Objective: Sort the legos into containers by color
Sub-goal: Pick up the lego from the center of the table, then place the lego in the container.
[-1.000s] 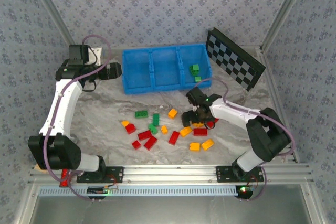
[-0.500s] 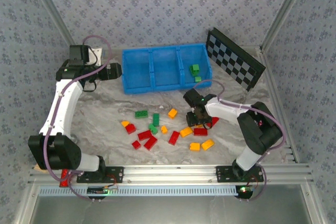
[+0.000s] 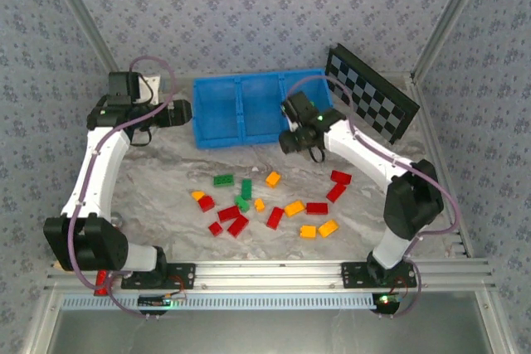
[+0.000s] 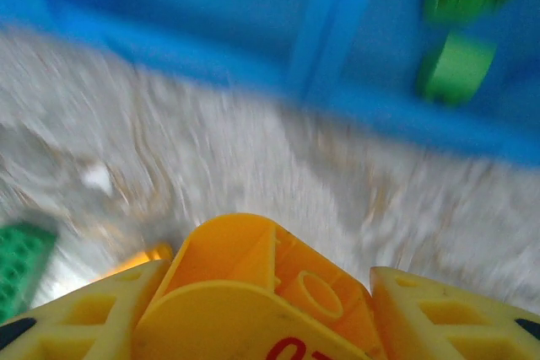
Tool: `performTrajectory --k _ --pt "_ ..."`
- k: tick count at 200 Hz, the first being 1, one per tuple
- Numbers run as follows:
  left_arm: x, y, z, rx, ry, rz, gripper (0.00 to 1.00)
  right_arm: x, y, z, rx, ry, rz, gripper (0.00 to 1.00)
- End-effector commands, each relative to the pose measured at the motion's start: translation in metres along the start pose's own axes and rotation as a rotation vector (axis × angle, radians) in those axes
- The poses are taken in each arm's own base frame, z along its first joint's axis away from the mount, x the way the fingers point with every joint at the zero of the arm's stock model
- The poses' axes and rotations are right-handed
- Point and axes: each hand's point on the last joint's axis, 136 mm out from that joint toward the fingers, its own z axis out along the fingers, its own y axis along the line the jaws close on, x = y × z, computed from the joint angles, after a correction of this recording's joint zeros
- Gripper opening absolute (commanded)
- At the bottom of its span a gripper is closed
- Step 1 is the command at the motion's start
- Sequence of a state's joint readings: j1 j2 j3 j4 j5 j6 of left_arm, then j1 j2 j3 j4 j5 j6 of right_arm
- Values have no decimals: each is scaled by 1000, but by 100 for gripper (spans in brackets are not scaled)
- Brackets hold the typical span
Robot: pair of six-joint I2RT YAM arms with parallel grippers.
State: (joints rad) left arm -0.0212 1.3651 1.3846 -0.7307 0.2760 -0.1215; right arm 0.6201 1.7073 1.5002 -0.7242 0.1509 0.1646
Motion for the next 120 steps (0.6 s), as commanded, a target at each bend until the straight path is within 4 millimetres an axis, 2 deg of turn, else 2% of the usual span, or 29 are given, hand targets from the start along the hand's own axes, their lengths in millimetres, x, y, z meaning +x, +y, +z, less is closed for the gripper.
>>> performTrajectory --k 1,17,36,57,84,120 --pt "-6 1 -14 -16 -42 21 99 -43 -6 5 67 -69 -136 46" --pt "-7 1 -16 -17 -44 22 99 -76 -2 16 115 -134 -222 47" --pt "-5 2 -18 -22 -50 28 99 -100 2 37 182 -160 -319 48" --pt "-7 4 -22 -40 -65 32 99 -117 8 59 234 -169 -409 48" --pt "-8 2 -22 -32 -70 30 99 -124 19 87 247 -169 -490 48" --pt "-7 2 -19 -27 -59 27 99 -115 31 124 246 -129 -595 50"
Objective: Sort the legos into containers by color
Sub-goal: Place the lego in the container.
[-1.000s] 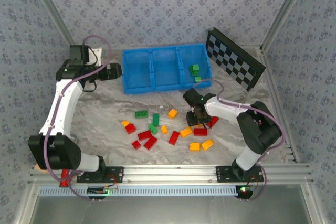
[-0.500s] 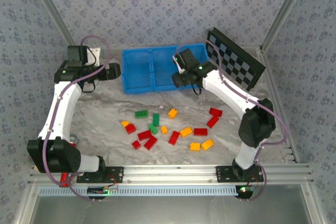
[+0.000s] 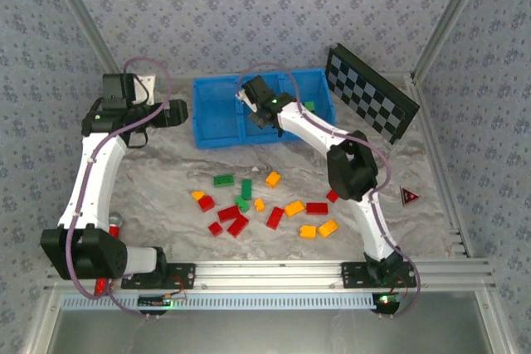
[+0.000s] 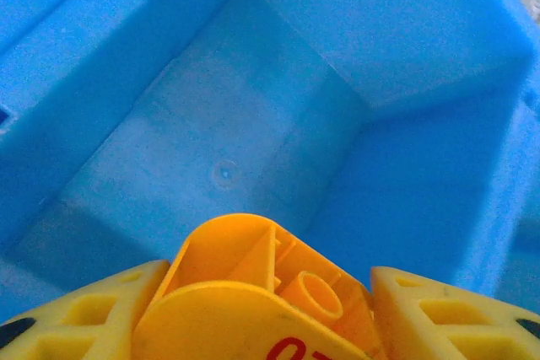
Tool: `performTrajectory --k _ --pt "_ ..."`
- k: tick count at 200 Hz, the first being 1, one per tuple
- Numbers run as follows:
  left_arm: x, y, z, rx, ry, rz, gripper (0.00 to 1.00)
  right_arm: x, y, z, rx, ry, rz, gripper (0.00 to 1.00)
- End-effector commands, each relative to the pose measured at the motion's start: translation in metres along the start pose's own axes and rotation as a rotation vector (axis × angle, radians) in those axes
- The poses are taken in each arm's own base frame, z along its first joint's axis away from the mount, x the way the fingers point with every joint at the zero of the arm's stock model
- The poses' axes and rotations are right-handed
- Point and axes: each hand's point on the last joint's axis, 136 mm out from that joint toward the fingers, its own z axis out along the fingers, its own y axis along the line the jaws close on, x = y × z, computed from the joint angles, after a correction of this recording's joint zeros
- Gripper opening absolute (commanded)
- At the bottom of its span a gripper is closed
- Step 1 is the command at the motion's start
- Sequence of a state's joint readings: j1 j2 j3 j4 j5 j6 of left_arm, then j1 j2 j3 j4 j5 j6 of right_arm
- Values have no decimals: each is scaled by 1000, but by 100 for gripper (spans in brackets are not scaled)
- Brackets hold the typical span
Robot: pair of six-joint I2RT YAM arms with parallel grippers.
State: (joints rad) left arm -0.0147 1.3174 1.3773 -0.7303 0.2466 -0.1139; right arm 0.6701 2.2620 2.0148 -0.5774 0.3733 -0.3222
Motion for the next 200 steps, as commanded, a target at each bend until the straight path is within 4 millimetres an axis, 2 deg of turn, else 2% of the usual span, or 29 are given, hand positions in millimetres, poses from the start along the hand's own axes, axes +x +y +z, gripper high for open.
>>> performTrajectory --k 1,33,48,94,108,146,178,200 --pt "-2 0 -3 2 -15 12 99 -14 -1 9 44 -27 -101 50" --pt "-2 0 0 6 -6 7 99 -10 15 31 16 -4 -169 51" --pt "-1 1 3 6 3 6 99 -9 21 39 1 6 -178 56" --pt "1 4 8 -8 22 3 99 -13 30 52 -55 -8 -141 61" --pt "1 5 8 -10 22 4 99 -7 32 54 -74 18 -145 65" --pt "2 6 11 -12 30 1 99 -12 23 44 -83 1 -125 77" --pt "3 5 11 -10 32 2 99 -23 10 27 -72 -36 -110 73" --pt "1 5 10 -10 27 2 99 -34 0 7 -66 -66 -84 72"
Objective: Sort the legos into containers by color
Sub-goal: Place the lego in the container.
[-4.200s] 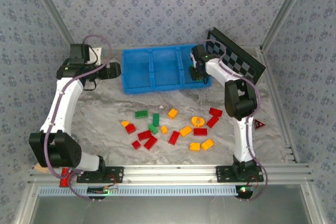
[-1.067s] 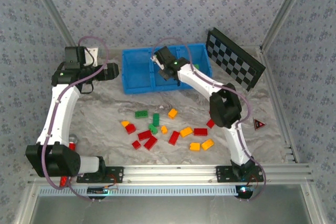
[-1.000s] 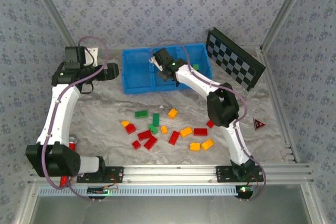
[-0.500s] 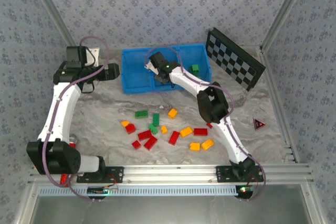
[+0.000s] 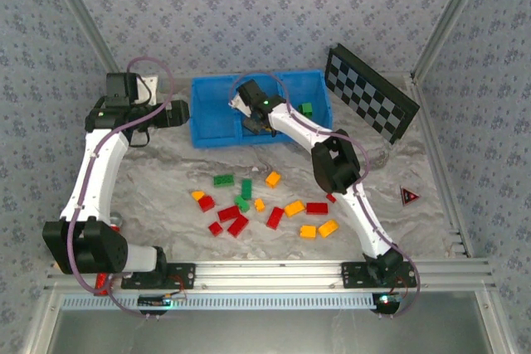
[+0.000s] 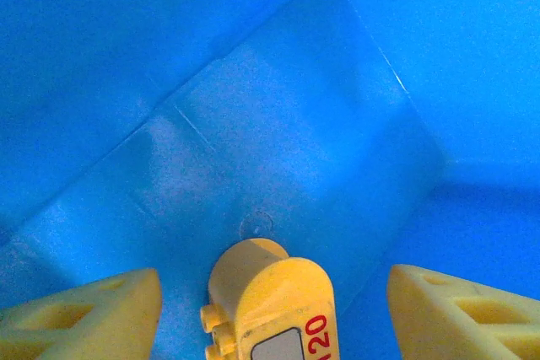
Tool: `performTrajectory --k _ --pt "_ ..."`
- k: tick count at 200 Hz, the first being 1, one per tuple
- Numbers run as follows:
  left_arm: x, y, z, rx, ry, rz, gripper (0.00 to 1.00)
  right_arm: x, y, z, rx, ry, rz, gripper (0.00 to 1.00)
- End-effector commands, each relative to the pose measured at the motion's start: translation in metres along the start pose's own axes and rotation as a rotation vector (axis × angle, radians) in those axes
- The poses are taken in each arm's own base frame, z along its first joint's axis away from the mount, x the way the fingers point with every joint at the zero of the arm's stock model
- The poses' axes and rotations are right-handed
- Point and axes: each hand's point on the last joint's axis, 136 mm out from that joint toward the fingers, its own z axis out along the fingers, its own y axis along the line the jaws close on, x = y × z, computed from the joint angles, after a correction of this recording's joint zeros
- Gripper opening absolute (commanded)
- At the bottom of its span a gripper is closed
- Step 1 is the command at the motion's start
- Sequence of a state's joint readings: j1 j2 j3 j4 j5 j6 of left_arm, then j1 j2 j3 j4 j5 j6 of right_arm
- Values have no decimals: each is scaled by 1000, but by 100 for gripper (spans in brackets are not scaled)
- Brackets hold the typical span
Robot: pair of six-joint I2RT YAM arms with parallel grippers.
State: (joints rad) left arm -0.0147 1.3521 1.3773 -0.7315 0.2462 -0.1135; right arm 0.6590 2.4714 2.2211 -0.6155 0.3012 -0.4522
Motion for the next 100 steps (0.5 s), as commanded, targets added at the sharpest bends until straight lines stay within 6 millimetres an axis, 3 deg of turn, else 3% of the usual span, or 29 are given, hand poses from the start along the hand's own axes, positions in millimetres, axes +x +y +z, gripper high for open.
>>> performTrajectory --k 1,43,69,100 --pt "-4 1 -2 -5 -9 12 99 -26 -27 -49 16 -82 50 72" --pt "-7 -1 -5 19 -19 2 99 -24 -46 -109 -36 -117 246 74" --pt "-9 0 -7 18 -33 -6 99 -7 -26 -138 -174 -100 393 75" --pt "-11 -5 -9 52 -36 -16 99 24 12 -145 -400 -30 641 78"
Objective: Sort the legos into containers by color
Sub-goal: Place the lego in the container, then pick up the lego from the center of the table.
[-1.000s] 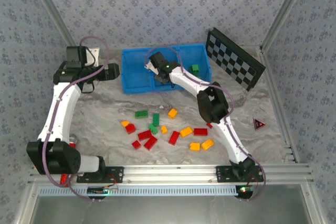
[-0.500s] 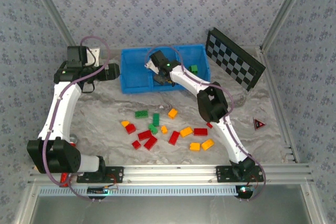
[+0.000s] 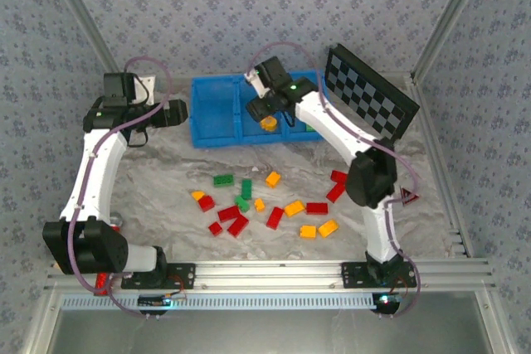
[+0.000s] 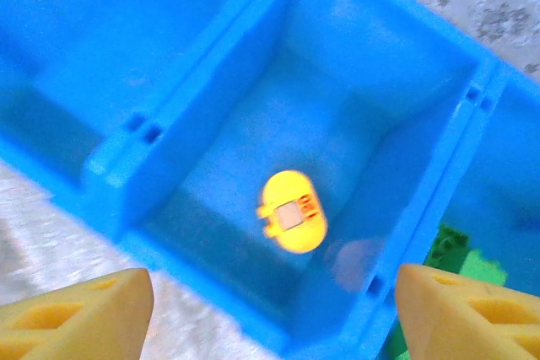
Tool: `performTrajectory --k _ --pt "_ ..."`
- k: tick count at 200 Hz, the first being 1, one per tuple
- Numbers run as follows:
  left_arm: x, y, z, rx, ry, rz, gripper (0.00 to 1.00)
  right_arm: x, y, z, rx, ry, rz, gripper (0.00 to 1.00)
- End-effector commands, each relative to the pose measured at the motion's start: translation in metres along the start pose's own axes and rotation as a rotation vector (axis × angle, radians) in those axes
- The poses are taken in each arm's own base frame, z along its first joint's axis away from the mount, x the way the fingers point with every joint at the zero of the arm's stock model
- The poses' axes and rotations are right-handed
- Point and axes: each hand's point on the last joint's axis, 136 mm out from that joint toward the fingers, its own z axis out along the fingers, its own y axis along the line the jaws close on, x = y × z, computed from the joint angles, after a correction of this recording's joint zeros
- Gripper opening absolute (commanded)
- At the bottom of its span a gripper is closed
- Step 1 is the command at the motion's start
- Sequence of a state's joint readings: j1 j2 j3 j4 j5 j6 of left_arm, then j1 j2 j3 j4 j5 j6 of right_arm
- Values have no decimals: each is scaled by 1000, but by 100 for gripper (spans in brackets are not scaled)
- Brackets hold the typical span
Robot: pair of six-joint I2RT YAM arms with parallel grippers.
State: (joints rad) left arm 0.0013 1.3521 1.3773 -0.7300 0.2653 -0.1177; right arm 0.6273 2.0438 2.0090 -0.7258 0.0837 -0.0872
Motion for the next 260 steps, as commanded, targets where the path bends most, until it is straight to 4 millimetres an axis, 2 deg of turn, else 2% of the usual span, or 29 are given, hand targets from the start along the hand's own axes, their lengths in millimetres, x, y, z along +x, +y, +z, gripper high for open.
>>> performTrajectory --k 1,33,46,64,95,132,162,189,205,260 --pt "-10 -8 -8 43 -32 -1 99 50 29 3 -193 134 273 78" --pt "-8 -7 -8 43 -31 -3 99 92 51 -1 -244 193 439 80" --pt "-8 -8 -8 47 -30 -4 99 109 60 2 -258 223 472 84" --pt "-8 -8 -8 51 -29 -8 99 125 73 11 -285 242 489 90" --pt "-7 -8 -10 48 -32 -11 99 152 85 24 -274 313 446 91" --pt "-8 -8 -12 46 -35 -8 99 174 96 31 -245 384 348 90" --pt "-7 -8 -11 47 -32 -9 99 193 99 33 -231 427 341 90" --pt "-7 -8 -11 50 -34 -10 99 200 101 35 -215 437 310 90" --pt "-8 -9 -12 53 -38 -9 99 211 102 35 -203 483 284 89" --pt "-7 -9 -11 52 -34 -9 99 227 109 38 -193 533 227 76"
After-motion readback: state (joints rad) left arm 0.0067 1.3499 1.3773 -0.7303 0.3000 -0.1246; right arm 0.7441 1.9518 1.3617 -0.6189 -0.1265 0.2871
